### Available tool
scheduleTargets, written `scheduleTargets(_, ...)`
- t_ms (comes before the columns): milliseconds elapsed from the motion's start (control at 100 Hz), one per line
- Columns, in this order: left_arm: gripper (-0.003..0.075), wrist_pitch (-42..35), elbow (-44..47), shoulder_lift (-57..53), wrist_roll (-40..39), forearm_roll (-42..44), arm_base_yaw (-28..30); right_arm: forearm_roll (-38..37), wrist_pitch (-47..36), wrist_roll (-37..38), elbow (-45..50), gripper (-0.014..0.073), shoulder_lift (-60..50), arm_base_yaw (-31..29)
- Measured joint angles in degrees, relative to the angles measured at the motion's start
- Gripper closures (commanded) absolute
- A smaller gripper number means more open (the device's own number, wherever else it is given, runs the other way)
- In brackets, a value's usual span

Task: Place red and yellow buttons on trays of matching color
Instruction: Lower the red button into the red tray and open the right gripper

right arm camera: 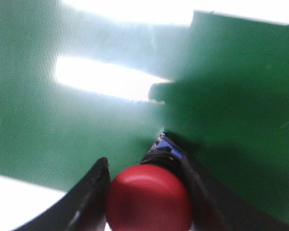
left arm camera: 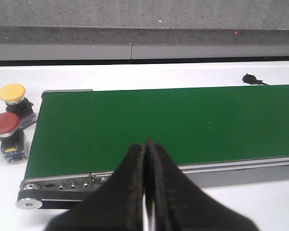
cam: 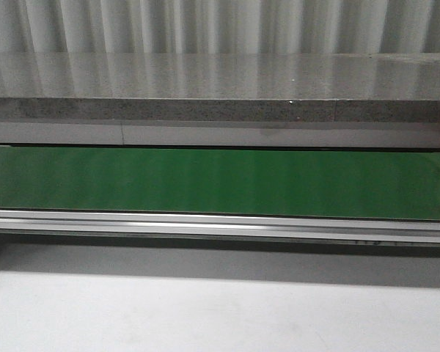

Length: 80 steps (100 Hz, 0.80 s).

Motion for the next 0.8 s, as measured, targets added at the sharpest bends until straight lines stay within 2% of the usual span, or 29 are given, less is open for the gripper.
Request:
scheduleTargets(480,0.0741,0.1,0.0,0.0,0.0,0.0,0.0,0.0,-14.9,7.0,0.0,0.0567,0.3,-23.9)
scheduleTargets(620,0.0741,0.1,0.0,0.0,0.0,0.0,0.0,0.1,-18.8,8.4,0.0,0.0567,2.9,-26.5)
scheduleTargets(800,0.0741,0.1,0.0,0.0,0.0,0.0,0.0,0.9,-24.2,8.7,0.0,0.0567,7.2,-26.7)
